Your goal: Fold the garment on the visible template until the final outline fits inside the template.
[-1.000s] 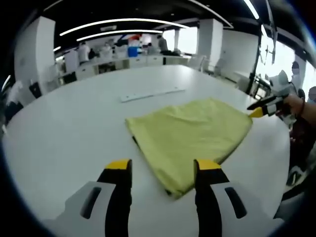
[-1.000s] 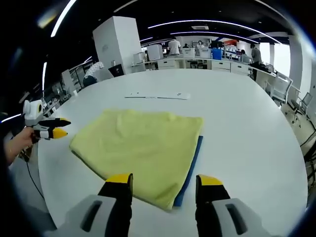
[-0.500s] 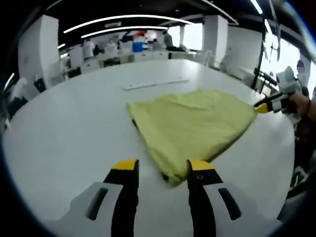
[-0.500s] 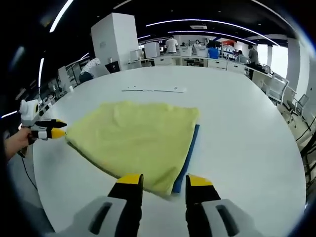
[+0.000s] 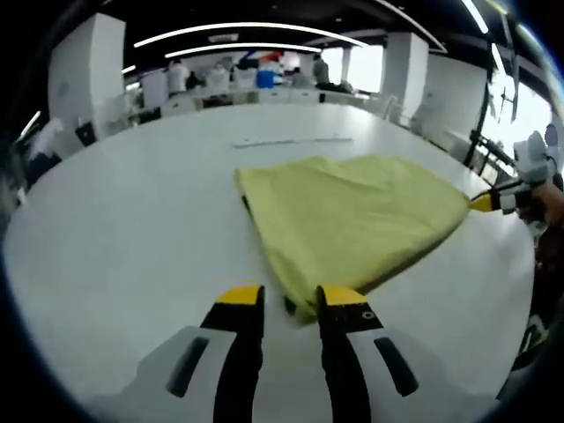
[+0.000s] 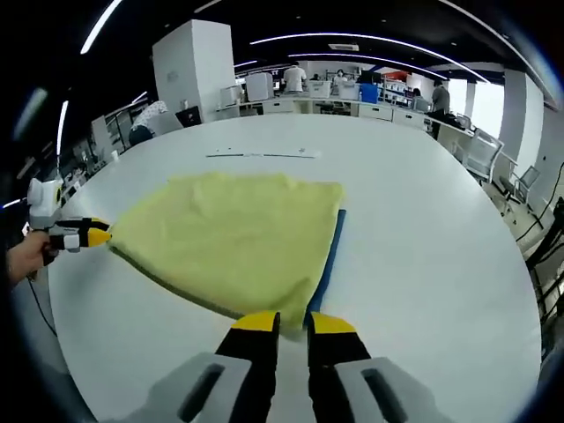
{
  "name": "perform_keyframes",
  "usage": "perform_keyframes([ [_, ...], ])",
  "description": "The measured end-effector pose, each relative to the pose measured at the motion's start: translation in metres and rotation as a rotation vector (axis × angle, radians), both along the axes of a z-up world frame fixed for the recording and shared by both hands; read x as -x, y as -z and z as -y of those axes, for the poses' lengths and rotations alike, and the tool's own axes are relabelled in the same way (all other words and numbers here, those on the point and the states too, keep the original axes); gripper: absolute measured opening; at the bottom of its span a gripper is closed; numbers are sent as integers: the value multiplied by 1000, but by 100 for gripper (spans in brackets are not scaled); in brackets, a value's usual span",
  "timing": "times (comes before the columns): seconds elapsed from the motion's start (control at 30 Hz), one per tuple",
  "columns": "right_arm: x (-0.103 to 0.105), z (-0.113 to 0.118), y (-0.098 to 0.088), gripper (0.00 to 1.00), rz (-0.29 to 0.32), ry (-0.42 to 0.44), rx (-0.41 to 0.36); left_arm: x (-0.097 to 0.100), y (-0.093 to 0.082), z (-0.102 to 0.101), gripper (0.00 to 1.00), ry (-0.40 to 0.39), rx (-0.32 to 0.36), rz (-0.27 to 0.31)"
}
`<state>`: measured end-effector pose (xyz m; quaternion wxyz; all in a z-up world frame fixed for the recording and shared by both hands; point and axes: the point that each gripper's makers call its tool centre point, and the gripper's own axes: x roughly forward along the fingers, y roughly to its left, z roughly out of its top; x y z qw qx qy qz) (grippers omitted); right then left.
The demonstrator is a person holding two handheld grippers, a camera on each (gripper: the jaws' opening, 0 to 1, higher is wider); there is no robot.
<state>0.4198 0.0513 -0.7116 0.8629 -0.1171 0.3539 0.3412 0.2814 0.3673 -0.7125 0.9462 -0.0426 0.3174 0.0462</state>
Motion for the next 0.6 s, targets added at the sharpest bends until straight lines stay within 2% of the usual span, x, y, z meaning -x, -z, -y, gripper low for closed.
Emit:
perform_keyframes([
  [0.13,1,2,3,2,-13,37,-6,0,-1,2,19,-13,-1,2],
  [0.4,3,3,3,2,-15,84,-14,5,-4,4,12,-33,-13,-5],
  [0.6,5,2,4,2,-14,91,-3,10,-2,4,10,-49,8,-12],
])
